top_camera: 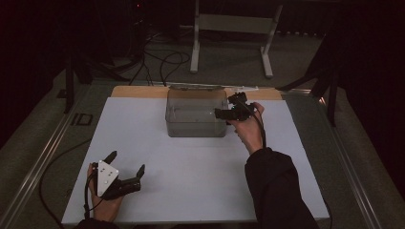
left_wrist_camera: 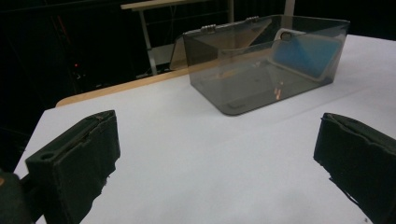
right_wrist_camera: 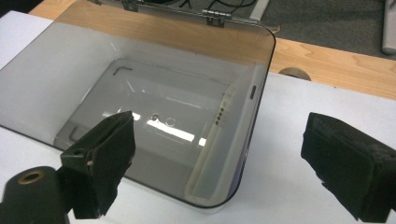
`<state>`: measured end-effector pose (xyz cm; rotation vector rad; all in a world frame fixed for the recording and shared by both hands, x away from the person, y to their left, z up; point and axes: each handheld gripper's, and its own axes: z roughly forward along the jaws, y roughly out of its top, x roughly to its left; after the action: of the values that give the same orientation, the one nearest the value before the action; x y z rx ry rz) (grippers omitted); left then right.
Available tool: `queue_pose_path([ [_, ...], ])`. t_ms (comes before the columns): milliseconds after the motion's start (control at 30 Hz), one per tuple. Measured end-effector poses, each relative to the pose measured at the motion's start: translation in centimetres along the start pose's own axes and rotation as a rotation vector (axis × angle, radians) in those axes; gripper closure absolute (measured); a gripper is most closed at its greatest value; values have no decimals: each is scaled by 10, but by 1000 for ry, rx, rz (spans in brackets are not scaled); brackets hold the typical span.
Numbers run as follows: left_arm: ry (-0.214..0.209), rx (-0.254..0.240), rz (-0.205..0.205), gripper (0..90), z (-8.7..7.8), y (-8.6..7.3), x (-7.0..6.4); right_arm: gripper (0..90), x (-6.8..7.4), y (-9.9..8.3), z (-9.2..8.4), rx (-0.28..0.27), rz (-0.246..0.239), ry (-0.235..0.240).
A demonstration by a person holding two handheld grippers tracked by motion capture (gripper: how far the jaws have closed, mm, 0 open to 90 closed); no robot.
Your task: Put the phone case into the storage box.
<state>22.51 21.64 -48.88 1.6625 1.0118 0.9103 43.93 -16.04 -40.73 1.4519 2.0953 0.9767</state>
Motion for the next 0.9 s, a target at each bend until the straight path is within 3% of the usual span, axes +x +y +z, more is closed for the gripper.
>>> queue_pose_path([
  [300,12,16,-1,8,1,0,0,96,-5,-18,-15,-49,3,30],
  [900,8,31,-8,7,3,-1,1,88,-11,-61,-42,-82,-22,64],
])
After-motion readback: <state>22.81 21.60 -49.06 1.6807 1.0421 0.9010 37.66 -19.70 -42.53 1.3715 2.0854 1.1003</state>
